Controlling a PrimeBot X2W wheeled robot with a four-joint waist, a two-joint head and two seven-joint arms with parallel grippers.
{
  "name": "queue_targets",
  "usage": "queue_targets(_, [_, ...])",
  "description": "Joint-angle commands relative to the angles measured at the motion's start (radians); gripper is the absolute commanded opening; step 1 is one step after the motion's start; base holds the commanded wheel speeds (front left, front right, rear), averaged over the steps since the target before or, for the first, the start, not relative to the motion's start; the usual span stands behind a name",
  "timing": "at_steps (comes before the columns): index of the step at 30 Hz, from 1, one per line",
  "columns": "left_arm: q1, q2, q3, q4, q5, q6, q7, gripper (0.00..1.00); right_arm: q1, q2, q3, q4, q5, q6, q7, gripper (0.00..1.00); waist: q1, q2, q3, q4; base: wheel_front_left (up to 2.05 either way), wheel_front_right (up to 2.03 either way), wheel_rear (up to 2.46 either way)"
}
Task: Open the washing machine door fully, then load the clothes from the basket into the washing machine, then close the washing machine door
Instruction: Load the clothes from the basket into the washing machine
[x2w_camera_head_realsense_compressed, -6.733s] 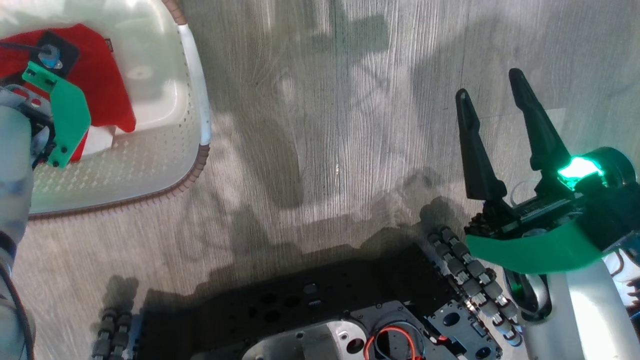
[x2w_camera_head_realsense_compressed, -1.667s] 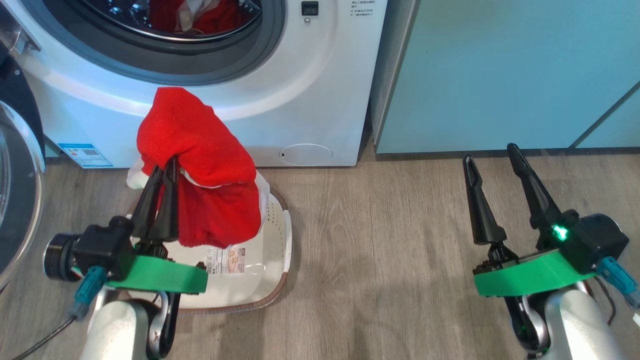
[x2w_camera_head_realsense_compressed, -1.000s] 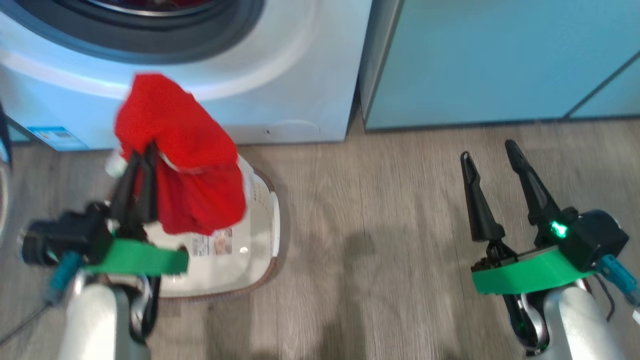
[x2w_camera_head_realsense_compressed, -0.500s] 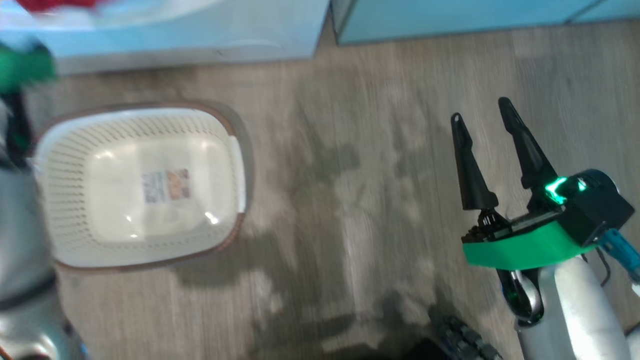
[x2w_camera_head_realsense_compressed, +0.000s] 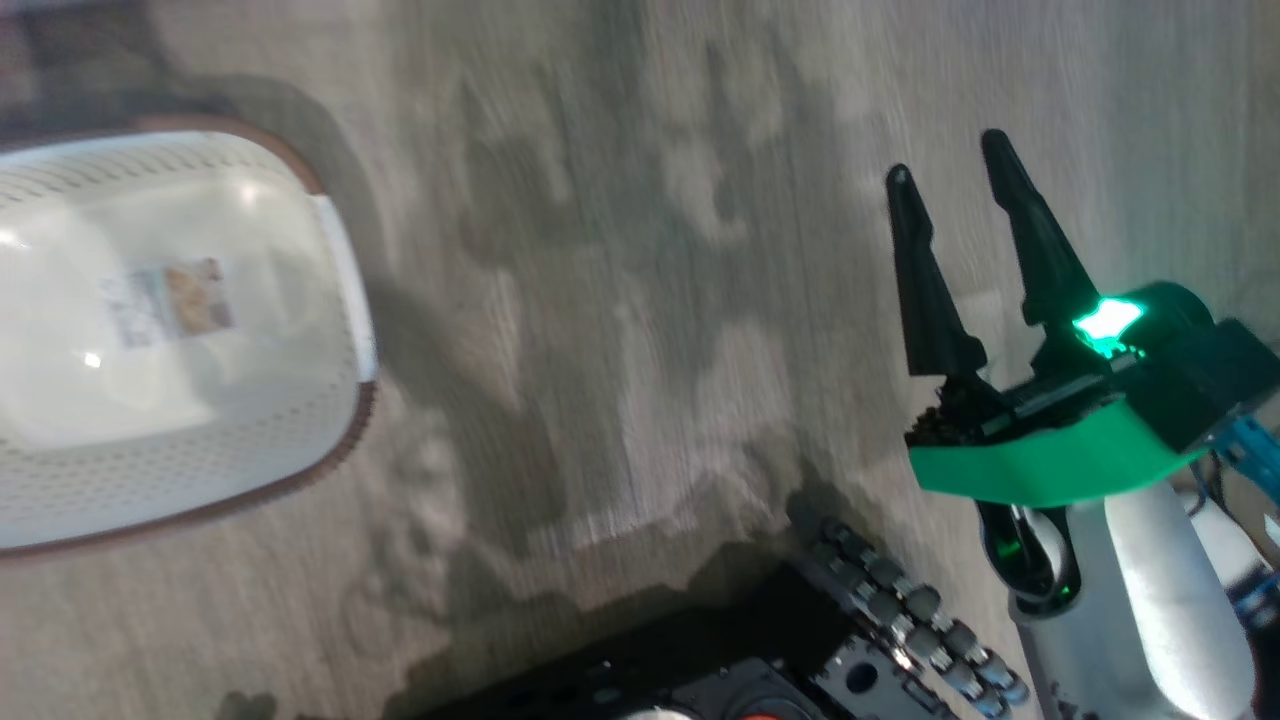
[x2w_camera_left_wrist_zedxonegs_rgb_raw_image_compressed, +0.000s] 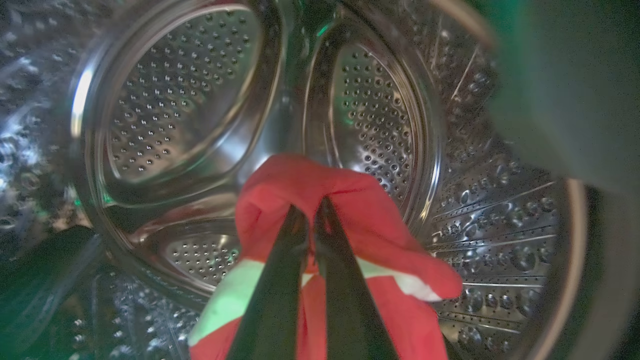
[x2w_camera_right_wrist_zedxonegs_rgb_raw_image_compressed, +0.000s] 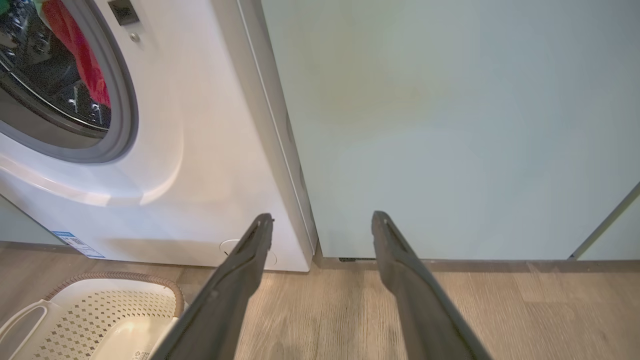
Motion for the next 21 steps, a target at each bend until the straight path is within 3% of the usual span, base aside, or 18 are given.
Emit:
queue_targets(1, [-0.076, 0.066, -0.007, -0.008, -0.002, -0.005, 0.018, 0.00, 0.004, -0.002, 0.027, -0.034, 0.014, 0.000, -0.009, 1.00, -0.0002, 0.0000, 0.068, -0.046, 0.00, 0.00, 0.00])
queue_targets(10, [-0.338, 0.186, -0.187, 0.203, 0.019, -0.009, 0.028, 0.00, -0.018, -0.002, 0.122, -0.030, 0.078, 0.000, -0.009, 1.00, -0.0002, 0.0000, 0.128, -0.100, 0.00, 0.00, 0.00])
queue_targets(21, [-0.430, 0.208, -0.321, 0.393, 0.000, -0.009, -0.001, 0.00, -0.028, -0.002, 0.117, -0.031, 0.088, 0.000, -0.009, 1.00, -0.0002, 0.0000, 0.148, -0.117, 0.00, 0.00, 0.00])
